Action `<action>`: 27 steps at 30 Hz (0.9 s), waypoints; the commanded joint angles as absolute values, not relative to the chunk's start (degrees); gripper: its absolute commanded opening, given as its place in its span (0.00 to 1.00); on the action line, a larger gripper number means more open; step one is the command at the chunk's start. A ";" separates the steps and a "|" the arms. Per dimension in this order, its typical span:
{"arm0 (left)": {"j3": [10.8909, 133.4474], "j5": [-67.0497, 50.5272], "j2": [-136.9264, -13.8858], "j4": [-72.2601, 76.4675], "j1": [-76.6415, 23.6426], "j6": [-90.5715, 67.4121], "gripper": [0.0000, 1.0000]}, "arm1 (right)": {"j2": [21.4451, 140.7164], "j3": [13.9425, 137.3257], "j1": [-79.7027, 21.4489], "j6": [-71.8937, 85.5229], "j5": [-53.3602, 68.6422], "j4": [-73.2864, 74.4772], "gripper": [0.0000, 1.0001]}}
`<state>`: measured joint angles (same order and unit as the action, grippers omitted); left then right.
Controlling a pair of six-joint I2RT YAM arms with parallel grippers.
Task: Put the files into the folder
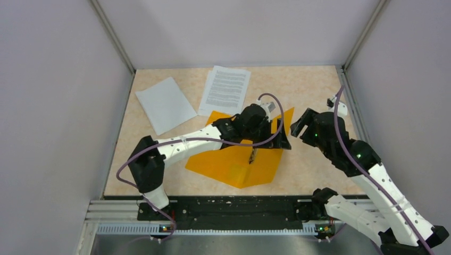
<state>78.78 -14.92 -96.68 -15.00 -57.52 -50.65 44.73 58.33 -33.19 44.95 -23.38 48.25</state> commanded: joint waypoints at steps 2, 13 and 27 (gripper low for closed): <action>80.38 -15.80 -100.28 -12.02 -58.98 -49.40 0.98 | 42.97 62.99 -32.98 44.09 -26.65 53.68 0.70; 79.20 -20.30 -110.67 -7.89 -59.22 -52.93 0.98 | 43.10 64.38 -32.93 44.14 -27.38 55.17 0.71; 79.22 -18.40 -107.28 -11.65 -57.41 -50.72 0.98 | 43.46 56.47 -32.95 45.55 -24.91 51.97 0.74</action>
